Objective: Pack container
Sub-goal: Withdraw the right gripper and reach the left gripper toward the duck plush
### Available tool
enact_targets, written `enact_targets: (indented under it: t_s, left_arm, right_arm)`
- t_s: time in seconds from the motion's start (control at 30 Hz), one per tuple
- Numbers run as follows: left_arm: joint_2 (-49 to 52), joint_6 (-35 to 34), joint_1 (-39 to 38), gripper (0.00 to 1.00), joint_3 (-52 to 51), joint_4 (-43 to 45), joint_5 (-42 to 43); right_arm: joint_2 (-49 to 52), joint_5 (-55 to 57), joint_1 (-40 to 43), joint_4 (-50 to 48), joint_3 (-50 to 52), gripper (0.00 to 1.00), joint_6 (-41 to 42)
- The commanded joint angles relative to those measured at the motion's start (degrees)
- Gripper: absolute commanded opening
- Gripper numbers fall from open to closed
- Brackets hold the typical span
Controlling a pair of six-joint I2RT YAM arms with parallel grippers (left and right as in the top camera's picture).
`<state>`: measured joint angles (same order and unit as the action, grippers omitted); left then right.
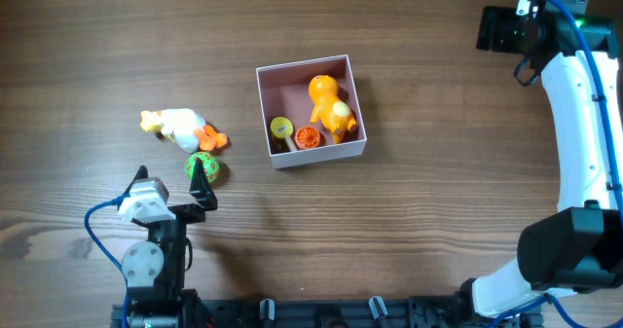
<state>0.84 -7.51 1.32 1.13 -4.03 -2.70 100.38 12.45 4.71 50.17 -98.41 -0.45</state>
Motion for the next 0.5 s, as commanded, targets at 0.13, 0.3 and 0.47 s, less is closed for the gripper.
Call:
enact_targets:
  t_s: [0.13, 0.3, 0.47]
  left_arm:
    - [-0.33, 0.66, -0.04, 1.0, 1.77, 4.55, -2.29]
    - [6.38, 0.68, -0.04, 1.0, 14.78, 1.18, -3.23]
    - [26.01, 0.66, -0.04, 1.0, 33.24, -2.67, -3.91]
  right_arm:
    - [-0.83, -0.5, -0.02, -0.02, -0.85, 1.0, 0.46]
    - [-0.83, -0.5, -0.02, 0.0, -0.85, 1.0, 0.46]
    - [-0.83, -0.5, -0.02, 0.0, -0.85, 1.0, 0.46]
